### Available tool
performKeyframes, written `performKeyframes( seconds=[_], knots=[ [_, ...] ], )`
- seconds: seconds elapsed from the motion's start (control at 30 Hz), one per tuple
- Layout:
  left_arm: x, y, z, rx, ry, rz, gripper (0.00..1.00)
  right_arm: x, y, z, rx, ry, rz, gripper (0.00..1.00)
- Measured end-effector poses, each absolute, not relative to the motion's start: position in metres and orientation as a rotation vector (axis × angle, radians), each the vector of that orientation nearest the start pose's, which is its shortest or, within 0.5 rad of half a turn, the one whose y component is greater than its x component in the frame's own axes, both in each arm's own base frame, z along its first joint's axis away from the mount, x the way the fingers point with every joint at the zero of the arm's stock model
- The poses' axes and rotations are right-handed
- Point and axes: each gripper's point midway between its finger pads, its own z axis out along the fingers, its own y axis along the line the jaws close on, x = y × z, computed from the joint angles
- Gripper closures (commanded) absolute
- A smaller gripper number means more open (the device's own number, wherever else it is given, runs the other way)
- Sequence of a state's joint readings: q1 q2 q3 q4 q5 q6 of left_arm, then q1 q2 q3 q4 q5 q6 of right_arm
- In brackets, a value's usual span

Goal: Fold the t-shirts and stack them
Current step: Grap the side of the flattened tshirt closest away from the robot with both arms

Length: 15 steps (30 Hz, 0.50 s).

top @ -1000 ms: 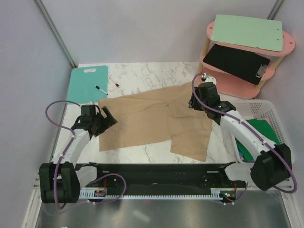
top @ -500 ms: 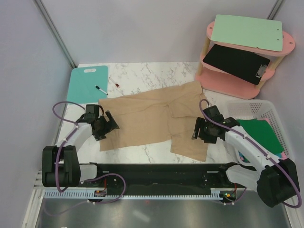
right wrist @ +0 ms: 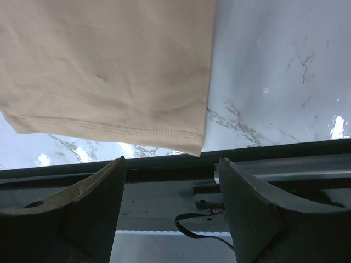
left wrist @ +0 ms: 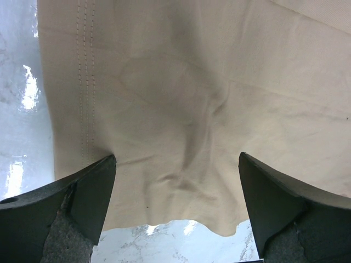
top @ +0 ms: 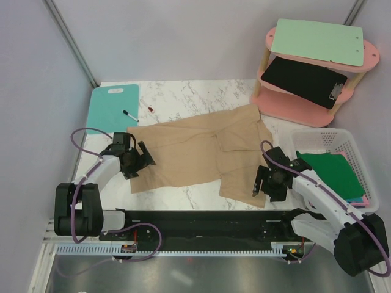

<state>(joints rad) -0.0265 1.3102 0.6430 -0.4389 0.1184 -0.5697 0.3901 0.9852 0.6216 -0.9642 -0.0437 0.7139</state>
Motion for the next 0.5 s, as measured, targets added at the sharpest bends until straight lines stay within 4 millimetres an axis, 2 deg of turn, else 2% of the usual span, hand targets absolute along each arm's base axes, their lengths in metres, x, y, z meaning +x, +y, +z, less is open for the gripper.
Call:
performKeyframes(
  seconds=[0.27,0.5],
  knots=[
    [0.260,-0.044,0.035,-0.693,2.611,-0.287,0.00,0.124,0.091,0.033,0.493,3.051,0.149,0.26],
    [0.277,-0.024,0.080,-0.694,2.471,-0.173,0.00,0.125,0.098,0.017,0.495,3.123,0.141,0.36]
  ],
)
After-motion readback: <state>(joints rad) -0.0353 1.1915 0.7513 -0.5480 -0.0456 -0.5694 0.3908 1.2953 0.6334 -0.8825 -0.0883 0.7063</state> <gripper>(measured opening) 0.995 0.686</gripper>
